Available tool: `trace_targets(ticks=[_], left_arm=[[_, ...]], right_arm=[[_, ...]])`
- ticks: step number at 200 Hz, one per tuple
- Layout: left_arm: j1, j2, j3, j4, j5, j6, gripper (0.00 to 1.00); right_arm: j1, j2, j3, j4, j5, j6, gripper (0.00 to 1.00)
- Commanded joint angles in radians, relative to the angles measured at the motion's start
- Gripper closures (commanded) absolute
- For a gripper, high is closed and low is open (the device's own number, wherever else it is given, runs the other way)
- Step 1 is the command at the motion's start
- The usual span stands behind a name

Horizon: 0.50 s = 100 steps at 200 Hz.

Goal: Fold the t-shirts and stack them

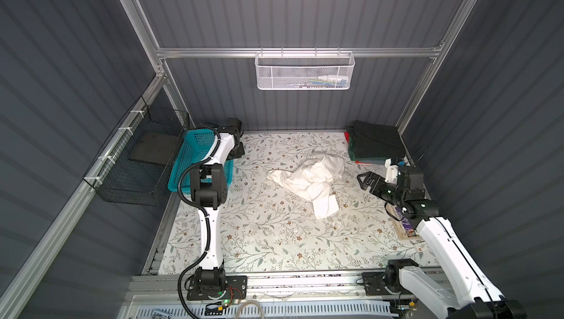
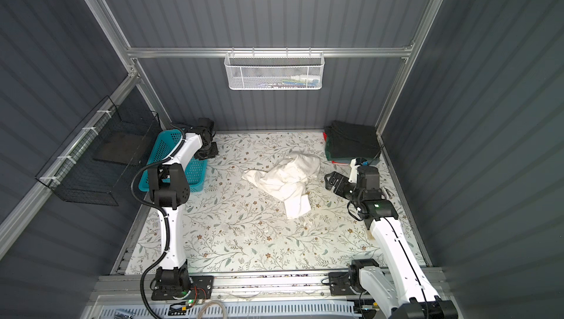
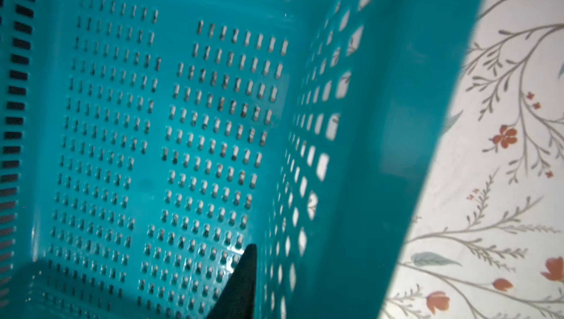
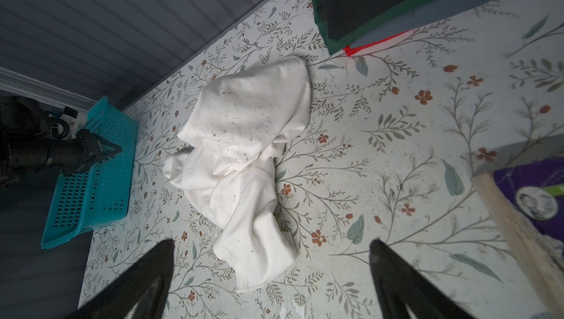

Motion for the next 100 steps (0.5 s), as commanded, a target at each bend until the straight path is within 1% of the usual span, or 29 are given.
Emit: trace_targets(ticks=[1,7,36,51,100], left_arm=[[0.01,0.042,0.066,-0.017,-0.059,0.074,0.7],[0.012,0.046,0.072,-0.006,-0.064,0.078,0.71],[0.012,0.078,0.112,0.026,-0.08,0.114,0.81],[0.013,0.089,0.123,0.047,-0.085,0.14,0.93],[0.015,0.139,0.184,0.1,-0.093,0.256,0.92]], right_arm=[[-0.004,0.011,0.03,-0.015,0.005,0.005,0.01],[-0.003,0.011,0.031,-0.015,0.004,0.006,0.01],[-0.004,0.027,0.037,-0.014,0.001,0.018,0.01],[-0.004,0.031,0.04,-0.015,0.0,0.021,0.01],[-0.004,0.044,0.036,-0.014,0.001,0.028,0.01]])
